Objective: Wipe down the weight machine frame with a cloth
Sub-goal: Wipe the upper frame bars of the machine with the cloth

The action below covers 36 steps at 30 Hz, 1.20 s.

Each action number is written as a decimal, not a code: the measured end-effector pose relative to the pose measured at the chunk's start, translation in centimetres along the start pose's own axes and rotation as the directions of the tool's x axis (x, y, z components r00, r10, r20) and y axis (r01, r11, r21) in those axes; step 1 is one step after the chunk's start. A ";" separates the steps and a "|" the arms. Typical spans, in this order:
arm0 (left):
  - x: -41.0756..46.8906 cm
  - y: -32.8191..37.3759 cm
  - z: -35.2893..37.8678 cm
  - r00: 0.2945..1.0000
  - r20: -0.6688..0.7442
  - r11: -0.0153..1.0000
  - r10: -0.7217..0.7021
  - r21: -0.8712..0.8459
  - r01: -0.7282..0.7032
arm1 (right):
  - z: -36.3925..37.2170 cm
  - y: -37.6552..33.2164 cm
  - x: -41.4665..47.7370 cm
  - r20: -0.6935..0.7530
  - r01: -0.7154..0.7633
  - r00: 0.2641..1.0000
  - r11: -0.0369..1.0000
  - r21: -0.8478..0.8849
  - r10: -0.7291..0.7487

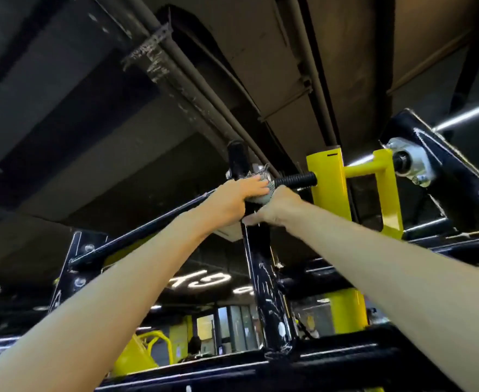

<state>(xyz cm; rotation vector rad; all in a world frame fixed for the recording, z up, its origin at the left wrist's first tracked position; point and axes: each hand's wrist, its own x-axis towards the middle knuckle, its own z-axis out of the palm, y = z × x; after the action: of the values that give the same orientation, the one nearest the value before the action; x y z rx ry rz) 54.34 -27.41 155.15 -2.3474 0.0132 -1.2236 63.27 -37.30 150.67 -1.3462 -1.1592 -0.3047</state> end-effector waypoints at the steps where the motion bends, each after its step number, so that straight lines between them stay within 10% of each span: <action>1: -2.0 0.3 0.9 0.999 0.004 0.999 0.045 0.000 -0.045 | -0.7 0.3 -0.2 0.084 -0.011 0.996 0.999 -0.043 0.014; 5: -6.2 0.5 2.8 0.967 0.068 0.969 0.247 0.013 -0.248 | -1.8 3.1 -2.3 0.352 -0.096 0.908 0.930 -0.356 0.228; 10: -5.3 1.3 2.8 0.990 -0.106 0.981 0.090 -0.162 -0.106 | -2.4 5.4 -2.9 0.191 -0.095 0.973 0.978 -0.187 0.131; 24: -12.5 -0.9 12.5 0.865 0.191 0.862 0.465 0.127 -0.491 | -0.4 4.2 -5.4 0.118 0.164 0.987 0.698 -0.697 -0.114; 30: -16.1 1.7 8.3 0.886 -0.042 0.876 0.461 -0.138 -0.462 | -0.7 4.7 -6.2 0.063 0.138 0.990 0.728 -0.672 -0.129; 33: -16.1 1.0 9.1 0.811 0.138 0.822 0.569 -0.093 -0.562 | -0.7 5.1 -6.4 0.042 0.134 0.989 0.736 -0.664 -0.141; 36: -15.5 0.9 7.9 0.870 -0.017 0.869 0.493 -0.045 -0.493 | -0.3 5.3 -6.6 0.023 0.145 0.985 0.747 -0.649 -0.171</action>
<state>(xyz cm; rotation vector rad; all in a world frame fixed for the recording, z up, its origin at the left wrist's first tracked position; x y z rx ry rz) 51.33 -21.37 139.04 -2.1824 0.6148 -0.9755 64.42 -38.92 142.47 -1.8331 -1.1851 -0.9247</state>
